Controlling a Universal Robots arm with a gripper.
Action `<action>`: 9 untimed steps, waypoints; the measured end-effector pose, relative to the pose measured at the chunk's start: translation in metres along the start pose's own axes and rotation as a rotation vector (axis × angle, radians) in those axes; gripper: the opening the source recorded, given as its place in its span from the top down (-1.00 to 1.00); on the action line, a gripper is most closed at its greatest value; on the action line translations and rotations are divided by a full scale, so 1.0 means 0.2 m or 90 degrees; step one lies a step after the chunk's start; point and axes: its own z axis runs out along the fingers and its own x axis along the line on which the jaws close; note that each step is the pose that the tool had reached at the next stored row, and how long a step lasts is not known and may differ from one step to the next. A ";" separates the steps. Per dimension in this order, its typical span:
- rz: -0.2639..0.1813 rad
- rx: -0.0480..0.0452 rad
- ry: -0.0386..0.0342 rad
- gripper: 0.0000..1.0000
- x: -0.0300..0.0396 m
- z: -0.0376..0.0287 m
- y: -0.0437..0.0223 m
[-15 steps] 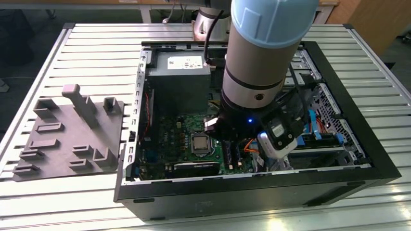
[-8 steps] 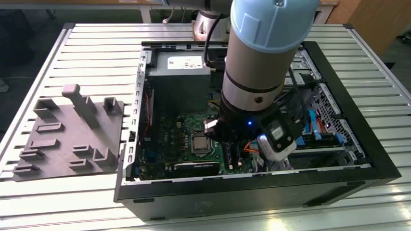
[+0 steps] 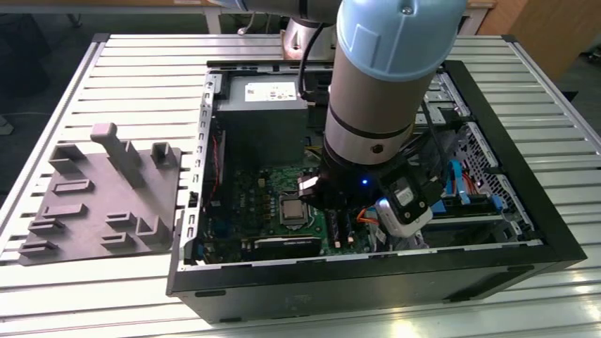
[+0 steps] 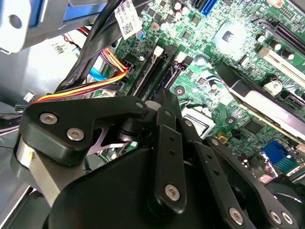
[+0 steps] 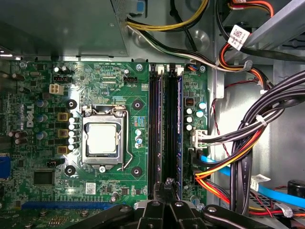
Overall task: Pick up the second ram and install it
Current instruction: 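Press down the second ram until it locks into place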
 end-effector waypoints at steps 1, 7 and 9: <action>0.000 0.0000 0.0000 0.79 0.000 0.000 0.000; 0.000 -0.0001 0.0000 0.79 0.000 0.017 -0.001; 0.000 -0.0001 0.0000 0.79 0.001 0.026 -0.001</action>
